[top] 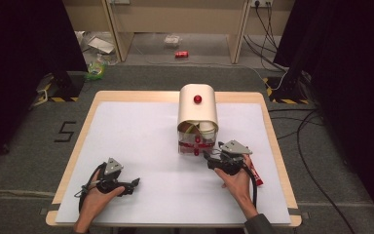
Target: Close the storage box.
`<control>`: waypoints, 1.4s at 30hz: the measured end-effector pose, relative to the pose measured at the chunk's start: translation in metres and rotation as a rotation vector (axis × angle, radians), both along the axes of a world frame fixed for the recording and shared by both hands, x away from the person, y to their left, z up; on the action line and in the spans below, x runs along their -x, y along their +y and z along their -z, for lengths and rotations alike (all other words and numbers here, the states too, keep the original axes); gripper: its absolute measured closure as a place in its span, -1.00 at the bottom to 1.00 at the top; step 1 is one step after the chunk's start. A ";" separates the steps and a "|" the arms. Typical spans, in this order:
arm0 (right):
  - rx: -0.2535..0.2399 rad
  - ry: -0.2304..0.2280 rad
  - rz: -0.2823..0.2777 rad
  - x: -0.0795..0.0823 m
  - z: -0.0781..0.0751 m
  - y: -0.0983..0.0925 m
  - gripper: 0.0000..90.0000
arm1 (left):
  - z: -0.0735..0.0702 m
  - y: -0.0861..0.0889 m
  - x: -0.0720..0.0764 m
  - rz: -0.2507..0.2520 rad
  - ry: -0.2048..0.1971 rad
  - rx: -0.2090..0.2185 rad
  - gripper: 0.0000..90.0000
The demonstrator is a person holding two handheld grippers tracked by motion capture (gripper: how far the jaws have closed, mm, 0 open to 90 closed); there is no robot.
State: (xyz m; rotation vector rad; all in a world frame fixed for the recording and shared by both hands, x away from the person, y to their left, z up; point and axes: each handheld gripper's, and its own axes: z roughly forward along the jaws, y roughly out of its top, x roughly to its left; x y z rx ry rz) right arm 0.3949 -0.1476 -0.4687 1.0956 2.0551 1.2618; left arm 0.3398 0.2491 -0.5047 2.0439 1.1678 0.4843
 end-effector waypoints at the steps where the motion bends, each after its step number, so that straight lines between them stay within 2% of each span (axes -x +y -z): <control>1: 0.001 -0.003 -0.001 0.001 -0.001 0.000 -0.33 | 0.000 0.000 0.000 0.000 0.000 0.000 -0.83; 17: -0.019 0.015 -0.008 0.009 -0.005 -0.010 -0.34 | 0.000 0.000 0.000 0.001 0.003 0.001 -0.83; 32: -0.030 0.010 -0.010 0.015 -0.008 -0.015 -0.34 | 0.000 0.000 0.000 0.001 0.003 0.001 -0.83; 42: -0.019 0.015 -0.015 0.018 -0.008 -0.016 -0.34 | 0.000 0.000 0.000 0.001 0.002 0.001 -0.83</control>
